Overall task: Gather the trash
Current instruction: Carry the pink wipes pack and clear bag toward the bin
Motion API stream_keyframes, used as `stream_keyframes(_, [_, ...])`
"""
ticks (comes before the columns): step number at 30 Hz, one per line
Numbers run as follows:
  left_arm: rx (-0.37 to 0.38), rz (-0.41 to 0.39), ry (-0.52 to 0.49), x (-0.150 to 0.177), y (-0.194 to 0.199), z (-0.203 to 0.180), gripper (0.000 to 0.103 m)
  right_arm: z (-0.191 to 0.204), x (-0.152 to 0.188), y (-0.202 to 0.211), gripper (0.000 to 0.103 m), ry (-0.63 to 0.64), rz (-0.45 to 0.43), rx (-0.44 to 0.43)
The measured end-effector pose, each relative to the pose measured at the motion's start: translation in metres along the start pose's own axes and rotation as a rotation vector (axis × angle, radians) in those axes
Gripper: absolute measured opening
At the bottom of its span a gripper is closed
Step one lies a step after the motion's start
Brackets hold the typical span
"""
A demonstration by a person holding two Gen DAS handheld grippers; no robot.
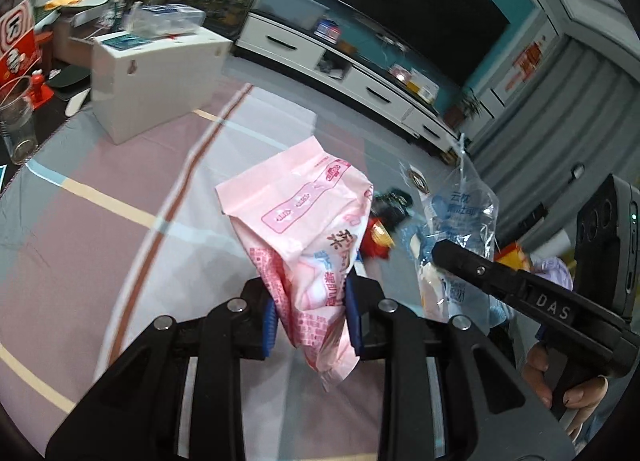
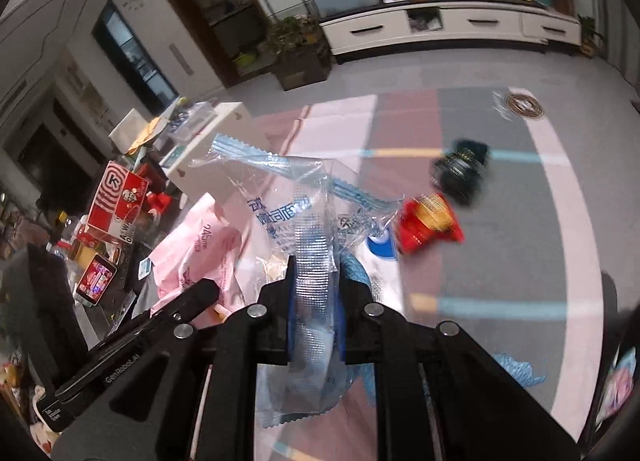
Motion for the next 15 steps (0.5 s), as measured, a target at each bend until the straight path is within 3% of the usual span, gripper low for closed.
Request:
stream_keyframes(6, [0.023, 0.047, -0.089, 0.024, -0.003, -0.037, 0.028, -0.036, 0.022, 0.030, 0.016, -0.070, 0.002, 0.030])
stream_keyframes(15, [0.072, 0.048, -0.182, 0.034, -0.006, -0.094, 0.029, -0.074, 0.018, 0.092, 0.018, -0.059, -0.156, 0.106])
Point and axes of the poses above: each gripper's, at about its wrist camera, not at the fingertips, and y roughly against the way its jaws point, z to its left, x to its underside, the point moved 10 cm from there along -y, roughly the way its jaws point, and after that the axes turned 1 degree about -y, right-handed, at the moved point
